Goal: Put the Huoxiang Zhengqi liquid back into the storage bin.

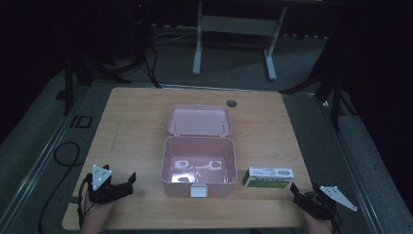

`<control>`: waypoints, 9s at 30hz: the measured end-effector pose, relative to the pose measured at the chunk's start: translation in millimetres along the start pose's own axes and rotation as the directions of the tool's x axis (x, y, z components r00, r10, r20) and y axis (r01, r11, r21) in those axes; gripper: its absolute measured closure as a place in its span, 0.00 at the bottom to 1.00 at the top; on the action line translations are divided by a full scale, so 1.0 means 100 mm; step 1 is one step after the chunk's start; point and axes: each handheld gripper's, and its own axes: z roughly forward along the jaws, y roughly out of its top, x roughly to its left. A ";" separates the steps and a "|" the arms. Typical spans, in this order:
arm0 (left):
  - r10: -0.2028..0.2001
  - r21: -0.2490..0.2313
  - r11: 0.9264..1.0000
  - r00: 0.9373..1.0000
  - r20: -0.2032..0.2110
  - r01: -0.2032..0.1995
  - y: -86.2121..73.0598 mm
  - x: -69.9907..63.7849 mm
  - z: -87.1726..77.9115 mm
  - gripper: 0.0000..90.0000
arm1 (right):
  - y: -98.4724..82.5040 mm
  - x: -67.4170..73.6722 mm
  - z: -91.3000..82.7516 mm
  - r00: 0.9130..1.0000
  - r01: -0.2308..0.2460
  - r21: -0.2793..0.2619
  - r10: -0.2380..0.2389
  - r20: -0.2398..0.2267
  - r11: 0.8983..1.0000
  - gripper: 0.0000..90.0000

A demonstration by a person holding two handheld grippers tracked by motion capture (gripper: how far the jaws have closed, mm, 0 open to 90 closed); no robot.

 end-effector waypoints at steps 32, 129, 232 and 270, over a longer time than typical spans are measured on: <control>-0.087 -0.015 0.996 0.995 0.038 0.088 0.01 0.11 0.01 0.02 | 0.49 0.48 -0.07 0.444 0.892 0.303 -0.523 -0.728 0.335 0.16; -0.108 -0.023 0.994 0.993 0.038 0.108 0.02 0.17 0.01 0.02 | 1.41 1.37 0.87 0.182 0.956 0.265 -0.453 -0.873 -0.127 0.69; -0.101 -0.022 0.994 0.993 0.060 0.103 0.03 0.14 0.01 0.02 | 2.03 3.43 0.42 0.003 0.985 0.092 -0.510 -0.860 -0.148 0.69; -0.101 -0.019 0.995 0.993 0.063 0.103 0.03 0.14 0.01 0.02 | 1.62 3.35 0.65 0.035 0.987 0.109 -0.493 -0.869 -0.121 0.69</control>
